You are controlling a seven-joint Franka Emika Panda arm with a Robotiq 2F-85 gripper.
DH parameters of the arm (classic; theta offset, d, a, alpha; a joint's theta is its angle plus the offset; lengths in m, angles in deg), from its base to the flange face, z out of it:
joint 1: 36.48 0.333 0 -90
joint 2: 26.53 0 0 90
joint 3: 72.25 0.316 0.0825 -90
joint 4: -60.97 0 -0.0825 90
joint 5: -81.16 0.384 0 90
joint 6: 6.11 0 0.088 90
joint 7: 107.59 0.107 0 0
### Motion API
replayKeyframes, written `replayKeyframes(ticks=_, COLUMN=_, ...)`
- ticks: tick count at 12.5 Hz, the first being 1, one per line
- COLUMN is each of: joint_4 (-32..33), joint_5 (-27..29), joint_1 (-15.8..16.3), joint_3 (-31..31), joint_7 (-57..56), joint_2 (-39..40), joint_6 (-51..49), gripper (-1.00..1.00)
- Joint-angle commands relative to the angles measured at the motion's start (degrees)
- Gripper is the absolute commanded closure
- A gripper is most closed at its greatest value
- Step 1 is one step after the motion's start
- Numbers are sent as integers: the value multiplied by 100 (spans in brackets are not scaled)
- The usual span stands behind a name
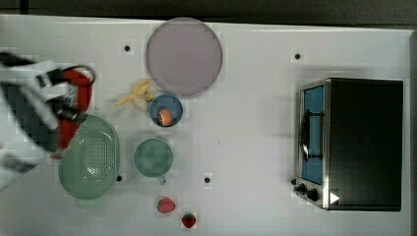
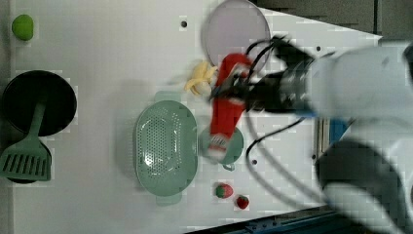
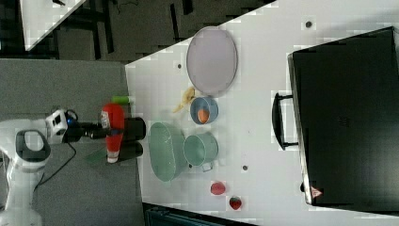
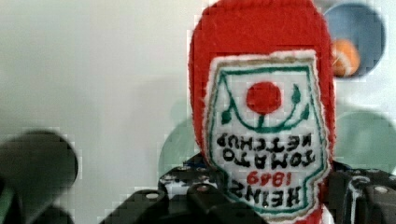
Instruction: Pick ketchup from strainer and place it on the table
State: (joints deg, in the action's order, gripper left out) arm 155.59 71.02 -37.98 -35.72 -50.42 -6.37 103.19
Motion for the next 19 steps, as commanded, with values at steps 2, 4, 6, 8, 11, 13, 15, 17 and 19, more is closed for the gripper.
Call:
replayKeyframes(ticks=2, joint_4=-47, joint_5=-76, joint_1=-648, joint_3=-989, joint_7=-973, joint_2=29, joint_6=-90, gripper=-21)
replayKeyframes(ticks=4, joint_4=-44, joint_5=-228, joint_1=-697, joint_3=-1456, joint_7=-1509, joint_2=29, joint_6=-85, gripper=-21)
replayKeyframes(ticks=6, joint_4=-30, joint_5=-230, joint_1=-760, joint_3=-1806, joint_7=-2119, joint_2=21, joint_6=-86, gripper=-21)
replayKeyframes(ticks=8, joint_4=24, joint_5=-230, joint_1=-838, joint_3=-2009, joint_7=-2499, joint_2=18, joint_6=-86, gripper=-21)
replayKeyframes(ticks=11, joint_4=396, joint_5=-225, joint_1=-1008, joint_3=-2119, joint_7=-2665, joint_2=-35, joint_6=85, gripper=-21)
replayKeyframes(ticks=13, joint_4=856, joint_5=-224, joint_1=-1116, joint_3=-2126, joint_7=-2668, joint_2=-121, joint_6=604, gripper=-21)
replayKeyframes(ticks=15, joint_4=1401, joint_5=-214, joint_1=-1219, joint_3=-2130, joint_7=-2669, joint_2=-188, joint_6=1188, gripper=-21)
replayKeyframes(ticks=17, joint_4=1986, joint_5=-156, joint_1=-1343, joint_3=-2139, joint_7=-2668, joint_2=-203, joint_6=1807, gripper=-21)
replayKeyframes(ticks=19, joint_4=2635, joint_5=-154, joint_1=-1471, joint_3=-2144, joint_7=-2668, joint_2=-201, joint_6=2644, gripper=-21)
